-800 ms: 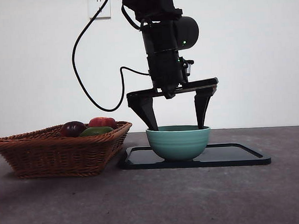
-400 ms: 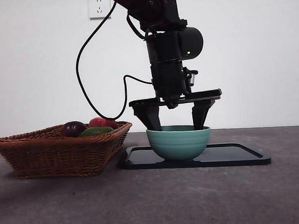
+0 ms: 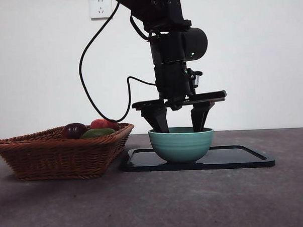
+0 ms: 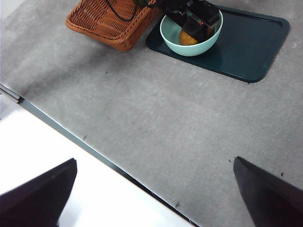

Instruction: Pick up the wifruite, put it on the bowl, pick up the plate, put it on desk

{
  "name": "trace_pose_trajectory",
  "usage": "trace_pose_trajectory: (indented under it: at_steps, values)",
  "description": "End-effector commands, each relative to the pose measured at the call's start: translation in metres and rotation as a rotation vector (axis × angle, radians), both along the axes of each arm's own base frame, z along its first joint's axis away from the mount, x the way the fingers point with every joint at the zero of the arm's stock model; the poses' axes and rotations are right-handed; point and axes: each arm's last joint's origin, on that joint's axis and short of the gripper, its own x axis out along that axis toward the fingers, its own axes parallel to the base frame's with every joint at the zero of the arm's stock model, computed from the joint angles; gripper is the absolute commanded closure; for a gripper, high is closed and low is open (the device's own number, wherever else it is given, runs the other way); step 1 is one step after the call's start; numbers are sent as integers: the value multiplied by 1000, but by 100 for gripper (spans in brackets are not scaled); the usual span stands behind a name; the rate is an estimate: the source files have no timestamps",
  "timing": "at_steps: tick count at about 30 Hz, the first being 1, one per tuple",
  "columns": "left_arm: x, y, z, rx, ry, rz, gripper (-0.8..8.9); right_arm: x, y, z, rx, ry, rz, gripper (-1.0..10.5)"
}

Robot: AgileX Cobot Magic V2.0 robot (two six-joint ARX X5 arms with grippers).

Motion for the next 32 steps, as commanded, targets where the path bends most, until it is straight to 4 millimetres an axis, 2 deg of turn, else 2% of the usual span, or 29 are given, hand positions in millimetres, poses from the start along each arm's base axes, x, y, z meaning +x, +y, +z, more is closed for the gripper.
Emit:
trace_pose_trajectory:
  at_steps: [1,6,13,16,24,32]
  values:
    - [2,-7,4,-8,-19,-17,567,0,0,4,7,-22,10,393]
    - [-1,-5,40,-37,-51,-19,567,0,0,4,7,-22,11,393]
    - [-17,6,97,-70,-102,-56,567,0,0,4,7,-21,11,393]
    - [-21,8,115,-110,-146,-67,567,0,0,4,7,-21,11,393]
    - [-43,12,145,-130,-196,-145,567,-1,0,4,7,-21,11,393]
    - [-75,30,195,-197,-266,-166,567,0,0,4,7,-21,10,393]
